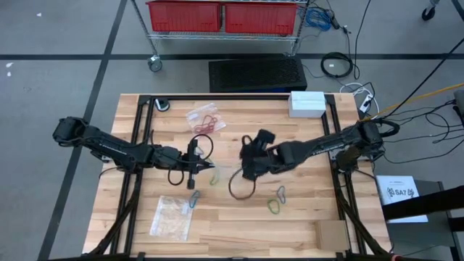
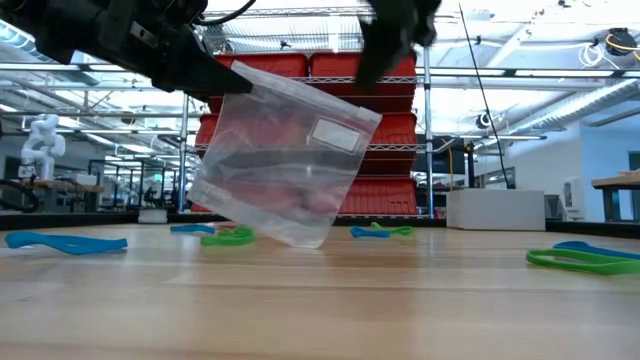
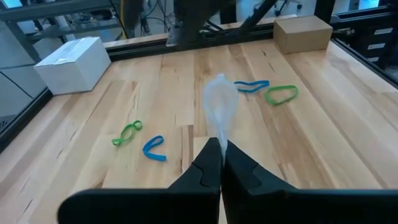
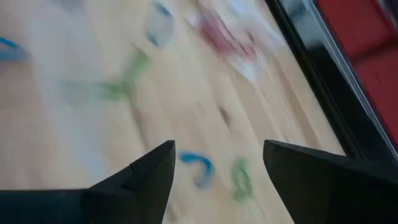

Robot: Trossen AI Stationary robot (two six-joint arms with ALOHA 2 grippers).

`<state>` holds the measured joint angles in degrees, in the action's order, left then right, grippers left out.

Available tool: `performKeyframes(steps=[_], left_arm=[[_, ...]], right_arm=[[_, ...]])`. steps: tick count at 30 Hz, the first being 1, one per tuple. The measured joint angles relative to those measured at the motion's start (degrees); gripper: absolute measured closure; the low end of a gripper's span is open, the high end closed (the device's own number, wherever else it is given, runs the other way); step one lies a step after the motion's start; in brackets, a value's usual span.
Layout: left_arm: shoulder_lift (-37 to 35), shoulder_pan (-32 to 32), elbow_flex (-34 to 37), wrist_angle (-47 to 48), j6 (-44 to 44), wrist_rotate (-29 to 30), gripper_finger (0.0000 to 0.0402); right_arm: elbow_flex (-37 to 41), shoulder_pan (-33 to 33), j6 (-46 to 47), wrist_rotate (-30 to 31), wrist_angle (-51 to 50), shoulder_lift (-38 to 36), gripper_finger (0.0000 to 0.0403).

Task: Sort rubber bands
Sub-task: Put the green rubber band into the zip bag

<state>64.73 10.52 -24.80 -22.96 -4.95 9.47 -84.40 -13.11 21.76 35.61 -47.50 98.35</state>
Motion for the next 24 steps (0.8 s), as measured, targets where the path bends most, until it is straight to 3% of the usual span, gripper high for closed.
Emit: performKeyframes(steps=[5,9,13,22,24], left_arm=[[0.0,0.0,0.0,0.0,-0.38,-1.31,0.0402],[0.0,0.0,0.0,0.02,-0.41,-1.55,0.0402],[0.0,0.0,0.0,0.02,-0.44,-1.61,0.0402],[0.0,0.0,0.0,-0.03,-0.47,-1.73,0.0402],[0.0,0.0,0.0,-0.01,-0.48,-1.75,0.0402]], right_arm=[[9.69,7.56,0.53,-6.84,3.05,0.08,0.0165],[21.62,13.9,-3.06,-13.61,17.97,0.13,0.0165],[29.57,18.09,-5.18,-14.57,28.92,0.13,0.0165],[34.31,25.04,-6.32,-16.85,34.13,1.77,0.0165],[34.16,26.36,-6.36,-20.0,34.68,2.64,0.0171]])
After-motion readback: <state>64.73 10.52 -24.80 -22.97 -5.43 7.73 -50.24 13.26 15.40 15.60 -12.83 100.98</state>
